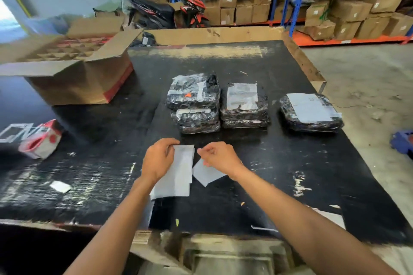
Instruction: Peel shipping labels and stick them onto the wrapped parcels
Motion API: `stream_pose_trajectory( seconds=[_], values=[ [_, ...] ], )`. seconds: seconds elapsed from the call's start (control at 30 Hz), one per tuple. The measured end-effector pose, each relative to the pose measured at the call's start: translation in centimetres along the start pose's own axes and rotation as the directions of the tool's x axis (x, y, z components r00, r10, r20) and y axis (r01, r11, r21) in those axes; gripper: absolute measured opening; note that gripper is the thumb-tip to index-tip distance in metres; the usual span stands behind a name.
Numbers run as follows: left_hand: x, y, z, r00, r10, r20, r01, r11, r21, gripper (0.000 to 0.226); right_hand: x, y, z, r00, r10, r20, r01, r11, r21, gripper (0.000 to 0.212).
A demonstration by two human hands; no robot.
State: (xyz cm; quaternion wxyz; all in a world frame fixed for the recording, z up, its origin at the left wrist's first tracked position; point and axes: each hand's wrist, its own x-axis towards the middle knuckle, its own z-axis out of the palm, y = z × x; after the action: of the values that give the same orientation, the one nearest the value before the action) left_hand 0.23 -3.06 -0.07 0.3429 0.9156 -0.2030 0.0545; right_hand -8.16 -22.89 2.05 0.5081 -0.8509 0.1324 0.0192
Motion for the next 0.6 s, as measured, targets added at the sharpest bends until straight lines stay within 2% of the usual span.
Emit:
stream_pose_trajectory(
  seconds=[0.13, 0.27, 0.5, 0.6],
  values=[
    [-1.5, -2.9, 1.2, 0.983, -0.097, 0.154, 0.077, 0.988, 0.131, 0.044, 1.0, -1.1, 2.8, 0.997, 0.044, -0.065, -0.052, 0.991, -0.123, 0.054],
    [-2.1, -3.3, 2.3, 0.991, -0.09, 0.102, 0.069, 0.979, 0.194, 0.045, 1.7, -1.1, 4.1, 0.979, 0.185, -0.081, -0.19, 0.98, -0.063, 0.032],
    [-2.1, -3.1, 2.3, 0.991, -0.085, 0.099, 0.058, 0.965, 0.254, 0.05, 2.5, -1.6, 4.6, 0.946, 0.316, -0.076, -0.315, 0.949, 0.02, 0.041],
    [-2.1, -3.1, 2.3, 0.99, -0.089, 0.106, 0.059, 0.962, 0.266, 0.051, 2.5, -1.3, 4.8, 0.935, 0.347, -0.074, -0.344, 0.938, 0.05, 0.036]
  ],
)
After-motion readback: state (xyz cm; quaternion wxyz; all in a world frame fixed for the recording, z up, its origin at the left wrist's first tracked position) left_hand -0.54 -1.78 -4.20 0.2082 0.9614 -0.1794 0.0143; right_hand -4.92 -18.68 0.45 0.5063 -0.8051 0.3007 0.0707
